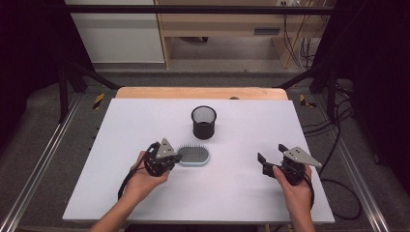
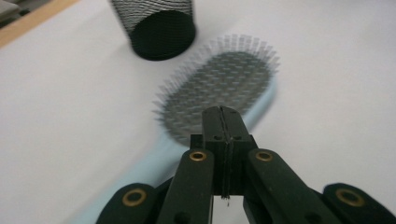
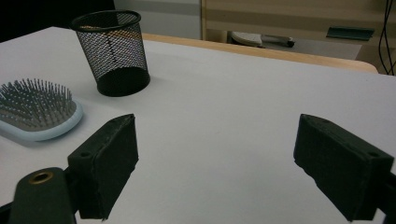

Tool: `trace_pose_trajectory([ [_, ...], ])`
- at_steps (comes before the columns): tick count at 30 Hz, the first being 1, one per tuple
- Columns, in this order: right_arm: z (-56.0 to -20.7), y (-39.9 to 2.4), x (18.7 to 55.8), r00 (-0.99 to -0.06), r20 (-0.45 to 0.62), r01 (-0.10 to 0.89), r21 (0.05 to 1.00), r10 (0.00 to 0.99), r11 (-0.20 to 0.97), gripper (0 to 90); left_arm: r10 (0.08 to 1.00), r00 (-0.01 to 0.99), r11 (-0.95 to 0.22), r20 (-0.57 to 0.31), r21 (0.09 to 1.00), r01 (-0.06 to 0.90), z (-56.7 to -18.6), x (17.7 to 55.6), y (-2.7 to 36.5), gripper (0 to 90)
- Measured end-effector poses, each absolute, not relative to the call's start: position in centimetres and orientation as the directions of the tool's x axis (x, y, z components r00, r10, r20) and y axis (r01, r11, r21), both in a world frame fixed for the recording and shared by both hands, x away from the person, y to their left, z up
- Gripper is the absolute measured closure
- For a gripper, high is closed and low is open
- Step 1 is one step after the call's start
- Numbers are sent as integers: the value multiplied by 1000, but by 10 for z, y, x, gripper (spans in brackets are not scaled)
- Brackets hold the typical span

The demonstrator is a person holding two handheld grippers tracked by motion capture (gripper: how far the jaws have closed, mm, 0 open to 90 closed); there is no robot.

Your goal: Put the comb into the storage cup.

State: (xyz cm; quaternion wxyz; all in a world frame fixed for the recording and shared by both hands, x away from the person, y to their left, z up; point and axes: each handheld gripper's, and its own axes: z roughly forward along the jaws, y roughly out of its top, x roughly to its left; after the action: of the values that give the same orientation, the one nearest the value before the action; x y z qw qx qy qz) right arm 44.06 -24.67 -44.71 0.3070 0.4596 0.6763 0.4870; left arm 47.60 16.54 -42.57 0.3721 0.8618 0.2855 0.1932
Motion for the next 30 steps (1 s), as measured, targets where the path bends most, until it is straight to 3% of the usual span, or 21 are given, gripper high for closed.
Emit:
trace_pose_trajectory([
  [9,-448,-246,441,-388,34,328,939,921,104,137,652,745,-558,141,755,346,-422,502,195,863],
  [12,-448,-246,441,-388,35,329,939,921,102,137,640,753,-574,154,747,336,-427,505,197,805],
  [19,-449,-246,441,-385,38,330,939,922,99,137,629,763,-586,150,736,338,-437,509,197,573],
  [24,-449,-246,441,-385,43,333,938,922,95,137,602,780,-615,170,722,318,-444,513,195,482],
  [30,-449,-246,442,-385,41,333,938,922,97,137,578,797,-640,176,703,309,-451,518,195,439],
])
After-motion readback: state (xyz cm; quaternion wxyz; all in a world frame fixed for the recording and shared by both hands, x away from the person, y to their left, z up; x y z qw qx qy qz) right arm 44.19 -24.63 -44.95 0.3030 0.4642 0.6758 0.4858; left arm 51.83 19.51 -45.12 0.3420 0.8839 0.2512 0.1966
